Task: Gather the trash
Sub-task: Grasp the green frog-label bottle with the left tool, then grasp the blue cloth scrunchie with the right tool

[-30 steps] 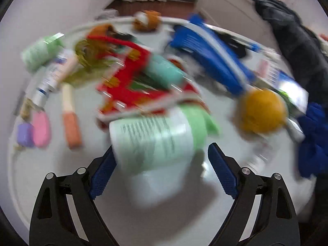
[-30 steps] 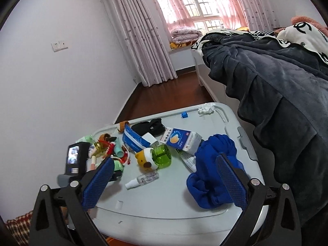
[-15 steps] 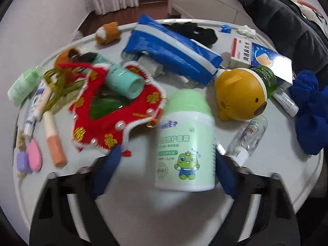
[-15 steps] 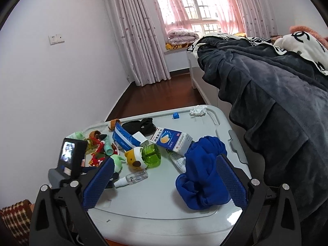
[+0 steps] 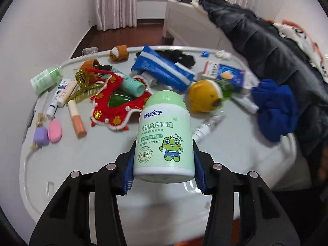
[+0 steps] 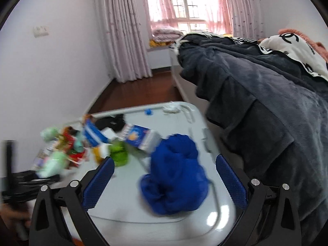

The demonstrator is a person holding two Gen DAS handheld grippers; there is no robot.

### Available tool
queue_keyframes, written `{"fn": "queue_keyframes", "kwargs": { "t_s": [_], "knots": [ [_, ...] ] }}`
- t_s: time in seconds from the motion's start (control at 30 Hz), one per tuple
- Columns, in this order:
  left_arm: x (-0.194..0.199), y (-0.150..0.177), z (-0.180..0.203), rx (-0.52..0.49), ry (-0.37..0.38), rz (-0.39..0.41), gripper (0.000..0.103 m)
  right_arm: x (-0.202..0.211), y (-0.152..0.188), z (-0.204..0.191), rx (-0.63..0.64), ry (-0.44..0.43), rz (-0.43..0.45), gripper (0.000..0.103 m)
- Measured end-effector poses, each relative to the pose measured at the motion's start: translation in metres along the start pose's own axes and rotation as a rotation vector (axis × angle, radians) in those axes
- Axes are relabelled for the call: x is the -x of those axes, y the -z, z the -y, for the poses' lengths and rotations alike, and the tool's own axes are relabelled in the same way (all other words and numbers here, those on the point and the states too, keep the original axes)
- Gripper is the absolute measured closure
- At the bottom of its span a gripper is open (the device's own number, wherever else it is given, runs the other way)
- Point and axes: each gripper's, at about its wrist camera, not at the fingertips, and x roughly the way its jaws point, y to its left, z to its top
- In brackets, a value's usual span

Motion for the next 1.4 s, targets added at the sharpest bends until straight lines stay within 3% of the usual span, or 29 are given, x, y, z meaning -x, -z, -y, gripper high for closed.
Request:
{"fn": "queue_keyframes", "kwargs": {
  "t_s": [0.23, 0.3, 0.33, 0.37, 0.47, 0.63, 0.83, 1.0, 1.03, 1.07, 1.13, 1.17, 1.27, 1.3, 1.33, 1.4],
  "knots": [
    [0.005, 0.008, 0.011, -0.006, 0.082, 0.024, 0.057, -0.071, 0.014, -0.030, 0.136, 0.074, -0.132, 0.006],
    [0.006, 0.011, 0.010, -0.009, 0.092, 0.017, 0.057, -0.082, 0.019, -0.039, 0.180, 0.114, -0.151, 0.025],
    [0.005, 0.013, 0.008, -0.005, 0.096, 0.014, 0.057, -0.086, 0.021, -0.040, 0.180, 0.115, -0.171, 0.051],
    [0.004, 0.015, 0.007, -0.003, 0.101, 0.007, 0.057, -0.089, 0.021, -0.038, 0.164, 0.107, -0.191, 0.071],
    [0.003, 0.020, 0.005, 0.002, 0.104, -0.001, 0.057, -0.085, 0.019, -0.025, 0.063, 0.061, -0.194, 0.085],
    [0.004, 0.023, 0.002, 0.014, 0.109, -0.010, 0.057, -0.066, 0.014, -0.007, -0.059, -0.034, -0.179, 0.088],
    [0.017, 0.029, 0.016, -0.014, 0.120, 0.002, 0.057, -0.031, 0.008, -0.002, -0.079, -0.094, -0.129, 0.090],
    [0.023, 0.051, 0.023, 0.005, 0.135, -0.022, 0.057, -0.046, 0.017, -0.006, -0.044, -0.115, -0.207, 0.092],
    [0.024, 0.054, 0.024, 0.012, 0.138, -0.024, 0.057, -0.051, 0.020, -0.008, -0.047, -0.111, -0.210, 0.087],
    [0.026, 0.057, 0.026, 0.012, 0.138, -0.025, 0.057, -0.056, 0.023, -0.011, -0.031, -0.087, -0.209, 0.066],
    [0.029, 0.060, 0.029, 0.008, 0.137, -0.021, 0.057, -0.065, 0.028, -0.016, 0.001, -0.048, -0.216, 0.034],
    [0.032, 0.061, 0.030, 0.003, 0.143, -0.011, 0.057, -0.069, 0.031, -0.019, 0.014, -0.042, -0.228, 0.032],
    [0.040, 0.061, 0.034, -0.009, 0.153, 0.016, 0.057, -0.082, 0.036, -0.023, 0.048, -0.013, -0.267, 0.036],
    [0.041, 0.060, 0.034, -0.011, 0.158, 0.019, 0.057, -0.084, 0.038, -0.024, 0.066, 0.017, -0.270, 0.043],
    [0.041, 0.060, 0.034, -0.013, 0.158, 0.021, 0.057, -0.086, 0.040, -0.024, 0.075, 0.041, -0.276, 0.068],
    [0.039, 0.060, 0.032, -0.007, 0.163, 0.016, 0.057, -0.087, 0.041, -0.023, 0.085, 0.062, -0.266, 0.075]
  ]
}}
